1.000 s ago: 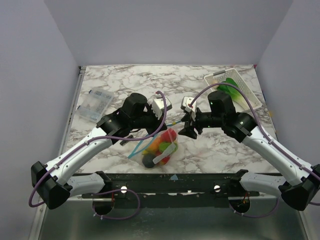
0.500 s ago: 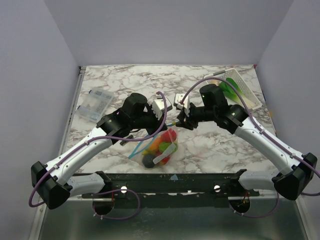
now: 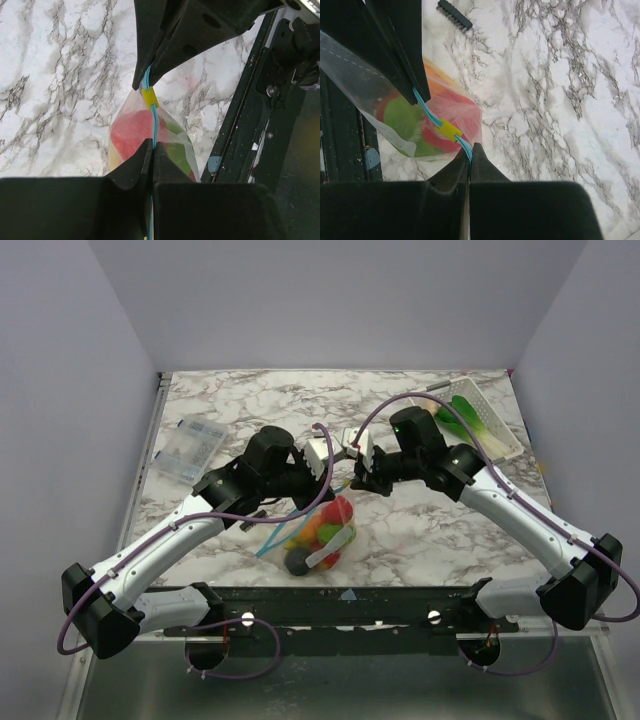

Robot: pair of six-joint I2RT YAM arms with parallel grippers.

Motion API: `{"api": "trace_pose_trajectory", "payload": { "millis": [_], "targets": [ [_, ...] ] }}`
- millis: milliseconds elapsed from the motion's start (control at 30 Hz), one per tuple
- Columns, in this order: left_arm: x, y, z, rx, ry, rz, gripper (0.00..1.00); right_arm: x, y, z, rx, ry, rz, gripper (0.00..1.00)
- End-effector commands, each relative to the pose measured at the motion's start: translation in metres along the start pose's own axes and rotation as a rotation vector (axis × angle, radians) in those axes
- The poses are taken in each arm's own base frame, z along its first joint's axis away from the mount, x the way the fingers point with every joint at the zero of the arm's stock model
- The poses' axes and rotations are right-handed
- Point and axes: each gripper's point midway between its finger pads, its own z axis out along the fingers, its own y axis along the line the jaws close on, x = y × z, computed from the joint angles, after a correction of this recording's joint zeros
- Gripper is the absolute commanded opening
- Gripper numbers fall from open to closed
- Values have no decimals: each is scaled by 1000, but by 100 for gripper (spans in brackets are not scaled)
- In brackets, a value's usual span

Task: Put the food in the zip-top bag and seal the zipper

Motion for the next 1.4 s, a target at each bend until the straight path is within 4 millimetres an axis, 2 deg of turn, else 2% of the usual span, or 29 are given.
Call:
{"api": "trace_pose_trajectory", "payload": {
  "millis": [0,33,133,233,367,500,733,867,1000,1167,1367],
  "targets": [
    [-9,-9,-2,39,-46,7,3,-15,1,-1,13,-65,44,0],
    [-10,-9,-3,41,-47,8,7,-15,2,-1,13,-73,55,0],
    [-14,-7,-4,25,-63,-32,32,-17,5,-2,13,-92,96,0],
    [-25,-4,-6,3,-107,-65,47,-24,6,-5,21,-116,145,0],
    [-40,0,-4,-18,-174,-96,49,-30,10,-10,21,-154,138,0],
    [-50,1,-2,-15,-215,-99,43,-30,12,-12,22,-169,139,0],
    [-50,0,4,6,-214,-103,31,-30,9,-10,31,-161,169,0],
    [-51,0,6,11,-216,-107,20,-31,10,-10,24,-165,165,0],
    [-49,-2,8,23,-202,-114,18,-35,10,-10,20,-176,183,0],
    [-47,-3,10,35,-193,-118,23,-36,10,-9,15,-175,191,0],
    [-46,2,13,11,-183,-126,2,-38,4,-7,49,-184,266,0]
  ]
}}
